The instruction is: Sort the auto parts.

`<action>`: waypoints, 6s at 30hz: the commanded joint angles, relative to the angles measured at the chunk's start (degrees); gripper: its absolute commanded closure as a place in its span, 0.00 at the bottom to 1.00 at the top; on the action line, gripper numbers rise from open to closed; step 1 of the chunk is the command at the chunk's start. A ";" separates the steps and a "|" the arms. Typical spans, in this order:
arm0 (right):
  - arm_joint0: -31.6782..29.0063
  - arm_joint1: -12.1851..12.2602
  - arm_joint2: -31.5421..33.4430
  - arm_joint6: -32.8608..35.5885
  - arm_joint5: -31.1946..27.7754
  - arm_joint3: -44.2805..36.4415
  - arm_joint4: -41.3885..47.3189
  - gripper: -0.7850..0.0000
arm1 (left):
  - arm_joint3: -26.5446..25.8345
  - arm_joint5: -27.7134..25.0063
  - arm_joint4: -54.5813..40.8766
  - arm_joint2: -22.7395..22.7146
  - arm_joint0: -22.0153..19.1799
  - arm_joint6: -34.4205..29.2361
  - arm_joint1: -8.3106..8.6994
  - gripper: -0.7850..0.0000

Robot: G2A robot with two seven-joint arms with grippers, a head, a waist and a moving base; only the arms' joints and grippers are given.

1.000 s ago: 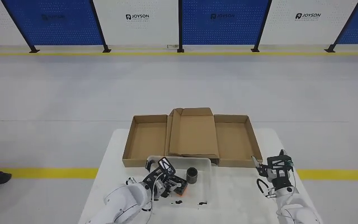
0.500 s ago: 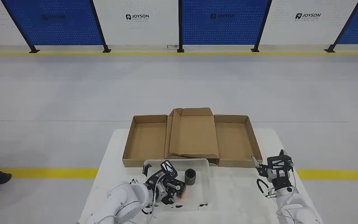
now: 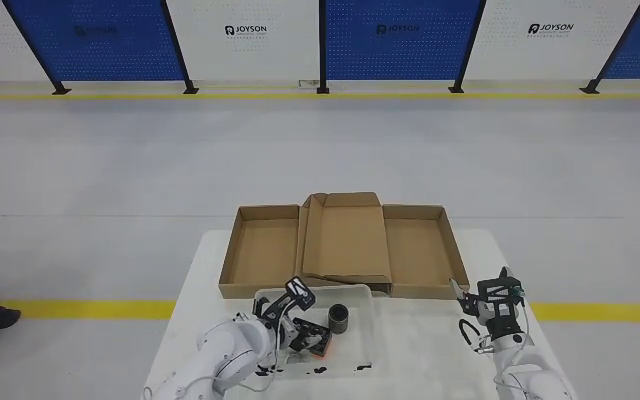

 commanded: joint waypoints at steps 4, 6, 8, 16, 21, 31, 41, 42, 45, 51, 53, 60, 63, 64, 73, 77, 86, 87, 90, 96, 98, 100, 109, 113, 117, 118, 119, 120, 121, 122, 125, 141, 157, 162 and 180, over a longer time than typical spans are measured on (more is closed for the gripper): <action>0.00 0.00 0.00 0.00 0.00 0.00 0.00 0.00 | -1.53 -1.45 3.43 -0.16 0.57 0.53 0.38 0.00; 0.00 0.00 0.00 0.00 0.00 0.00 0.00 0.00 | -1.53 -1.45 3.43 -0.16 0.57 0.53 0.38 0.00; 0.00 0.00 0.00 0.00 0.00 0.00 0.00 0.00 | -1.53 -1.45 3.43 -0.16 0.57 0.53 0.38 0.00; 0.00 0.00 0.00 0.00 0.00 0.00 0.00 0.00 | -2.40 -0.76 6.16 -0.25 1.26 1.75 0.54 0.00; 0.00 0.00 0.00 0.00 0.00 0.00 0.00 0.00 | -2.18 -5.31 -0.88 -0.52 2.17 -0.10 0.67 0.00; 0.00 0.00 0.00 0.00 0.00 0.00 0.00 0.00 | 0.13 -10.26 -14.05 -1.52 -1.21 -10.22 1.05 0.00; 0.00 0.00 0.00 0.00 0.00 0.00 0.00 0.00 | 4.45 -6.91 -9.64 2.36 -4.88 -9.40 0.48 0.00; 0.00 0.00 0.00 0.00 0.00 0.00 0.00 0.00 | 5.10 -6.86 -9.64 2.84 -5.42 -9.68 0.38 0.00; 0.00 0.00 0.00 0.00 0.00 0.00 0.00 0.00 | 7.04 -6.93 -10.33 4.10 -6.92 -10.37 0.08 0.00; 0.00 0.00 0.00 0.00 0.00 0.00 0.00 0.00 | 10.48 -7.38 -10.96 5.49 -9.18 -9.85 -0.27 0.00; 0.00 0.00 0.00 0.00 0.00 0.00 0.00 0.00 | 11.28 -7.29 -10.30 5.84 -9.73 -9.38 -0.33 0.00; 0.00 0.00 0.00 0.00 0.00 0.00 0.00 0.00 | 12.92 -5.93 -6.53 8.00 -10.54 -6.19 -0.72 0.20; 0.00 0.00 0.00 0.00 0.00 0.00 0.00 0.00 | 13.03 -5.31 -5.26 8.66 -10.57 -4.85 -0.85 0.66; 0.00 0.00 0.00 0.00 0.00 0.00 0.00 0.00 | 12.85 -4.95 -4.92 8.74 -10.52 -4.32 -0.87 0.76; 0.00 0.00 0.00 0.00 0.00 0.00 0.00 0.00 | 6.87 -4.05 -0.91 7.62 -7.50 -2.79 -0.10 1.00; 0.00 0.00 0.00 0.00 0.00 0.00 0.00 0.00 | 1.85 -4.25 0.95 6.26 -4.65 -2.33 0.61 1.00; 0.00 0.00 0.00 0.00 0.00 0.00 0.00 0.00 | -15.62 -2.88 9.98 -1.15 6.66 0.41 3.21 1.00; 0.00 0.00 0.00 0.00 0.00 0.00 0.00 0.00 | -17.39 -2.04 11.29 -2.60 7.98 1.28 3.49 1.00; 0.00 0.00 0.00 0.00 0.00 0.00 0.00 0.00 | -21.25 -0.39 13.71 -6.67 11.16 3.22 4.15 1.00; 0.00 0.00 0.00 0.00 0.00 0.00 0.00 0.00 | -20.66 1.12 11.49 -13.79 9.67 2.78 4.56 1.00; 0.00 0.00 0.00 0.00 0.00 0.00 0.00 0.00 | -16.91 2.59 11.00 -14.44 6.82 0.86 4.38 1.00; 0.00 0.00 0.00 0.00 0.00 0.00 0.00 0.00 | -11.18 1.68 7.23 -13.63 3.08 -0.76 4.03 1.00; 0.00 0.00 0.00 0.00 0.00 0.00 0.00 0.00 | 8.92 6.05 6.04 -6.80 -10.06 0.09 1.87 1.00; 0.00 0.00 0.00 0.00 0.00 0.00 0.00 0.00 | 12.71 7.47 5.72 -5.03 -12.82 1.77 1.15 0.53; 0.00 0.00 0.00 0.00 0.00 0.00 0.00 0.00 | 13.38 9.37 6.41 -3.90 -13.97 3.72 0.64 0.00; 0.00 0.00 0.00 0.00 0.00 0.00 0.00 0.00 | 12.95 9.74 6.65 -3.86 -13.95 4.25 0.58 0.00; 0.00 0.00 0.00 0.00 0.00 0.00 0.00 0.00 | 12.27 10.09 7.00 -3.88 -13.75 4.84 0.56 0.00; 0.00 0.00 0.00 0.00 0.00 0.00 0.00 0.00 | 11.46 10.36 7.39 -3.98 -13.40 5.36 0.57 0.00; 0.00 0.00 0.00 0.00 0.00 0.00 0.00 0.00 | 10.47 10.69 8.09 -4.14 -12.96 5.74 0.62 0.00; 0.00 0.00 0.00 0.00 0.00 0.00 0.00 0.00 | 9.32 11.01 8.93 -4.32 -12.41 6.08 0.69 0.00; 0.00 0.00 0.00 0.00 0.00 0.00 0.00 0.00 | 5.30 11.71 10.92 -5.23 -10.31 6.39 0.96 0.00; 0.00 0.00 0.00 0.00 0.00 0.00 0.00 0.00 | -20.98 -6.63 2.21 -13.87 11.06 -4.13 3.94 0.00; 0.00 0.00 0.00 0.00 0.00 0.00 0.00 0.00 | -11.20 -9.01 -0.19 -2.13 1.83 -14.29 2.92 0.32; 0.00 0.00 0.00 0.00 0.00 0.00 0.00 0.00 | -8.04 -9.75 -2.96 -0.19 -0.51 -17.26 2.62 0.45; 0.00 0.00 0.00 0.00 0.00 0.00 0.00 0.00 | 1.47 -12.64 -12.45 5.69 -7.89 -28.66 2.97 0.38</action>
